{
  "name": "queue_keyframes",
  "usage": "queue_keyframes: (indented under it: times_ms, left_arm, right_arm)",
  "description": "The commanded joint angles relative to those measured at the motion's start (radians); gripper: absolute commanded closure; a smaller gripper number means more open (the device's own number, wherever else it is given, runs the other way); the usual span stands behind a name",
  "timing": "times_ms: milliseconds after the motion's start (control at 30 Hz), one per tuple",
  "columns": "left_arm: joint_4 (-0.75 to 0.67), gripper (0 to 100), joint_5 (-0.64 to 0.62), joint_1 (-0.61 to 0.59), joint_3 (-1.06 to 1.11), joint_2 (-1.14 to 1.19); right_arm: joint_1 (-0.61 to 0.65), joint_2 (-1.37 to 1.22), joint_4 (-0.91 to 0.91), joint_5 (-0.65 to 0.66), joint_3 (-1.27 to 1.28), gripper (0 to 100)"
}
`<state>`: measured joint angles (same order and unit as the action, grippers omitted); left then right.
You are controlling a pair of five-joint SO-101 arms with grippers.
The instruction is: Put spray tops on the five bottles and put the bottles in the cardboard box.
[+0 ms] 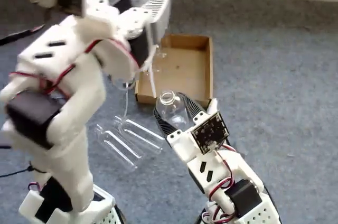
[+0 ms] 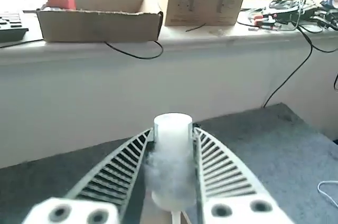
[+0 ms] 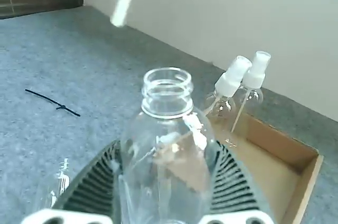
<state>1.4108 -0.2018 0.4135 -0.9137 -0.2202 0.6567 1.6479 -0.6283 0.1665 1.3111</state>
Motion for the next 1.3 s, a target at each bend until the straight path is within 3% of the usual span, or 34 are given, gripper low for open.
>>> queue_keyframes:
  times_ms: [0,133,433,567,733,900,1067,1267]
  left_arm:
    - [-0.166,100,0.006,0.059,0.163,-0.01]
    - [-0.249,100,0.054,0.099,0.252,-0.012]
    - [-0.224,100,0.061,0.079,0.378,-0.133]
    - [-0.236,100,0.061,0.081,0.602,-0.251]
    - [-0.4,100,0.061,0.085,0.946,-0.452]
    - [-0.509,100,0.061,0.173,1.274,-0.619]
    - [-0.534,99,0.097,0.199,1.397,-0.728]
    - [-0.466,83,0.153,0.206,1.443,-0.806]
  right_arm:
    - [0.005,0.013,0.025,-0.011,-0.008,99.5]
    - [0.005,0.013,0.025,-0.011,-0.01,99.5]
    - [-0.036,0.005,0.025,-0.044,-0.018,99.5]
    - [-0.074,0.005,0.025,-0.077,-0.019,99.5]
    - [-0.073,0.004,0.025,-0.08,-0.019,99.5]
    - [-0.074,0.004,0.025,-0.081,-0.018,99.5]
    - [-0.077,0.004,0.025,-0.081,-0.015,99.5]
    - [-0.077,0.004,0.025,-0.081,-0.015,99.5]
